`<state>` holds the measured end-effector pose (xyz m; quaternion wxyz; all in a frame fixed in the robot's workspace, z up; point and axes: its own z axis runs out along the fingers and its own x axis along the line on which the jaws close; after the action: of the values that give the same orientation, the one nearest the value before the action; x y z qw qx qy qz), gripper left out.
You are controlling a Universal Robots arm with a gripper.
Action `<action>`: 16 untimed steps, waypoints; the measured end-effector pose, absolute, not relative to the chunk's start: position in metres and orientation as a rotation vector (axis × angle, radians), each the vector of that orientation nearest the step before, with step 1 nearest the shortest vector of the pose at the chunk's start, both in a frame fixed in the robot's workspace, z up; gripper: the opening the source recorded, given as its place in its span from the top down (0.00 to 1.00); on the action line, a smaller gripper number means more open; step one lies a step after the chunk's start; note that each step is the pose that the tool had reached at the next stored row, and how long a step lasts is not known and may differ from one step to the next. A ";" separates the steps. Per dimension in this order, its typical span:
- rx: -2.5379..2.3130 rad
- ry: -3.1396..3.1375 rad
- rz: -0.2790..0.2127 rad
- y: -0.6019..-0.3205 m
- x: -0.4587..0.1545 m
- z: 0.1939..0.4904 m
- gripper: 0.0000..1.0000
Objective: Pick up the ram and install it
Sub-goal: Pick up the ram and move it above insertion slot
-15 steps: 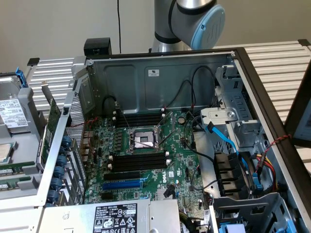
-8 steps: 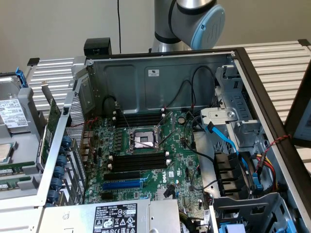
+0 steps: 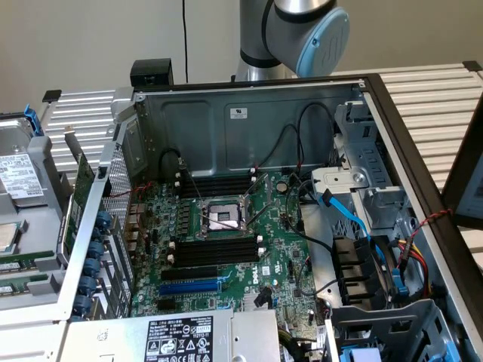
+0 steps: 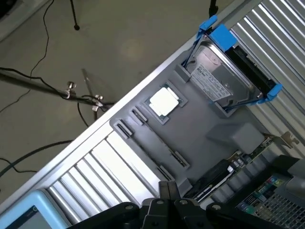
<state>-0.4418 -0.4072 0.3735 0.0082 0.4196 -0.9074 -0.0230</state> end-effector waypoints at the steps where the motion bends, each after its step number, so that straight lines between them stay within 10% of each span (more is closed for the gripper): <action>1: 1.338 -2.824 -0.072 -0.407 -0.442 0.373 0.90; 16: 1.708 -2.613 -0.066 -0.407 -0.442 0.373 0.90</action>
<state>-0.4418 -0.4073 0.3726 0.0095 0.5470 -0.8368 -0.0211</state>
